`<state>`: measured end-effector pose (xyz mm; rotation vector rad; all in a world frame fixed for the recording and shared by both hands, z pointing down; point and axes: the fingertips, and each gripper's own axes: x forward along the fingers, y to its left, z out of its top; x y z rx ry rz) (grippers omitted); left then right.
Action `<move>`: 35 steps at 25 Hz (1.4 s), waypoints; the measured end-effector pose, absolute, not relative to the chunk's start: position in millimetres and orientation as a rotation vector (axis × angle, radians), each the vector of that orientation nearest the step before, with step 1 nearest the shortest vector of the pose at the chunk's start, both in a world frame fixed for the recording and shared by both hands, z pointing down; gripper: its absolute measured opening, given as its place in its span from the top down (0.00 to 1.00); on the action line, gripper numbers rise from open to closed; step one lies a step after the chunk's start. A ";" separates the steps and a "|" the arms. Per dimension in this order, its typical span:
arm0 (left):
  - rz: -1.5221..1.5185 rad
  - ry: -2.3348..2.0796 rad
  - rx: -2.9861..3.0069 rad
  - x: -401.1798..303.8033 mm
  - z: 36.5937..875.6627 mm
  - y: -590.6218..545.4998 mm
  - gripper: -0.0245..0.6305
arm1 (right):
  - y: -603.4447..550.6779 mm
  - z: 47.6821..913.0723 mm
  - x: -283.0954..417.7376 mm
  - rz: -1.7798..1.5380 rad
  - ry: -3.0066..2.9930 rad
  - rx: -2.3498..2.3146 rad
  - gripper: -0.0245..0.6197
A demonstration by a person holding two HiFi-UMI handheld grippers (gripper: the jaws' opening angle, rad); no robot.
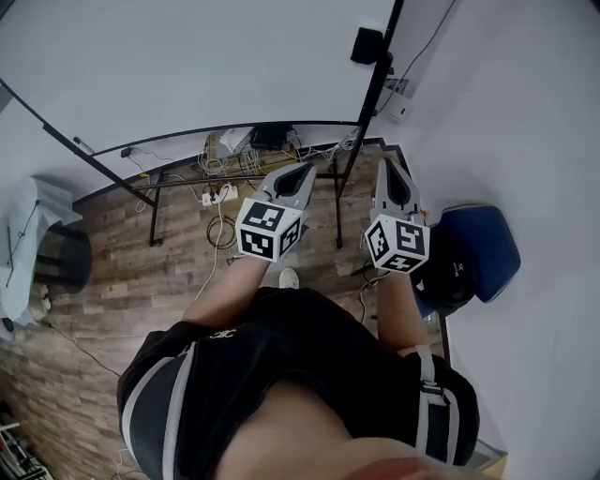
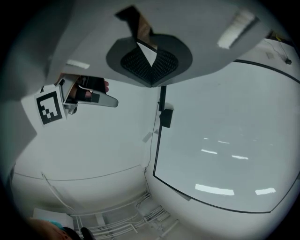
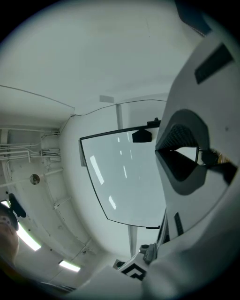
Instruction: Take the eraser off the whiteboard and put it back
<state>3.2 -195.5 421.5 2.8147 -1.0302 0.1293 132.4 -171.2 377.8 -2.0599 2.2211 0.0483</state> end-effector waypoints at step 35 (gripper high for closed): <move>0.047 -1.332 2.688 30.1 394.0 -327.3 0.95 | -360.8 308.3 166.1 0.275 2.316 -1.969 0.95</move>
